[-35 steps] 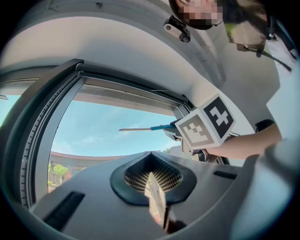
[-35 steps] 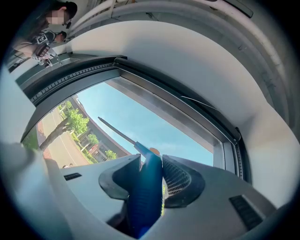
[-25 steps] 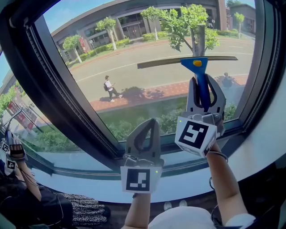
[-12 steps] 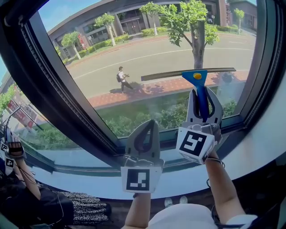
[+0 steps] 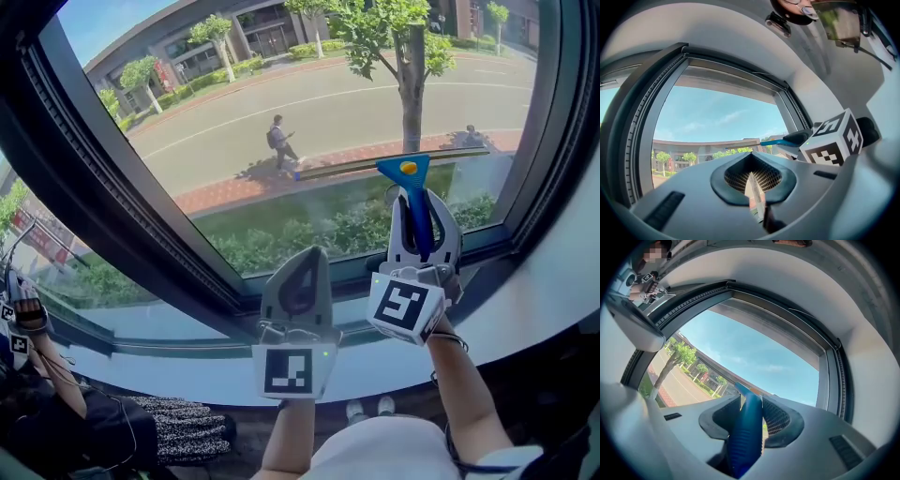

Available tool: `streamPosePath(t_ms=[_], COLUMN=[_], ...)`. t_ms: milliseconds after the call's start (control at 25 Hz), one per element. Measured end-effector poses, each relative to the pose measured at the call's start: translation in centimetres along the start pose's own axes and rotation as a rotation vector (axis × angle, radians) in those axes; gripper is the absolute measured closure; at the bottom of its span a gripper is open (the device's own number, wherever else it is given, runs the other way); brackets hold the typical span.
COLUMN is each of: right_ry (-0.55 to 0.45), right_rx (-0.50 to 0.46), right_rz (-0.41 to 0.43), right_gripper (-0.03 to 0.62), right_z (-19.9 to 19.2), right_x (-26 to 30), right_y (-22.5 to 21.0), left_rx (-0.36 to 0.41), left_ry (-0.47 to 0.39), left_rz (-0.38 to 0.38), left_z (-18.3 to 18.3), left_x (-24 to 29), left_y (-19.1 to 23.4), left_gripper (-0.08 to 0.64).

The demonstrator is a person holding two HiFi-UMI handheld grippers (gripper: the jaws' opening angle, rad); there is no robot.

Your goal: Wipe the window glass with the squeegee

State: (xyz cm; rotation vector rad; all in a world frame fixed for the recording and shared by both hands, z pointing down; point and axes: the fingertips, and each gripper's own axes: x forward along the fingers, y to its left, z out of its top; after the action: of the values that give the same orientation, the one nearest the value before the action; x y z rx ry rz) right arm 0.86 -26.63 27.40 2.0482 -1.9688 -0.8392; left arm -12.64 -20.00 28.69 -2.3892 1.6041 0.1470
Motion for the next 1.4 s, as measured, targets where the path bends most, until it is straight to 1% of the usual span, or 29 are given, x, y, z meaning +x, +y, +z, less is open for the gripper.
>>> streamPosePath(t_ms=[200,520,720,800,1000,1200,1400], right_ry=[0.066,0.109,0.141,0.159,0.193,0.238,0.236], right_rx=[0.028,0.026,0.031,0.035,0.034,0.056,0.033], right_rz=[0.02,0.041,0.061,0.069,0.094,0.113,0.12], right_gripper=[0.443,0.443,0.443,0.443,0.443,0.443,0.443], right_z=[-2.8,-4.6,-5.1,-6.1,-9.3,-10.9,-12.2], right_x=[-0.8,-1.5,-1.8,-2.1,-2.7,-3.2,-3.4], right_y=[0.7,1.9,0.9,1.4,3.9,4.9,5.0], left_rx=[-0.007,-0.006,-0.009,-0.008,-0.02,-0.029,-0.029], left_ry=[0.031,0.063,0.093,0.105,0.149,0.178,0.192], left_rz=[0.009,0.009,0.003,-0.002,-0.007,-0.002,0.002], left_z=[-1.1,-2.2,-1.8,-2.6,-6.3,-7.4,-8.3], left_x=[-0.1,-0.3,0.3,0.3,-0.2,-0.5,-0.3], left_y=[-0.6,-0.5,-1.6,-1.9,-1.8,-1.3,-1.7], left_gripper=[0.558,0.558,0.558,0.558,0.558,0.558,0.558])
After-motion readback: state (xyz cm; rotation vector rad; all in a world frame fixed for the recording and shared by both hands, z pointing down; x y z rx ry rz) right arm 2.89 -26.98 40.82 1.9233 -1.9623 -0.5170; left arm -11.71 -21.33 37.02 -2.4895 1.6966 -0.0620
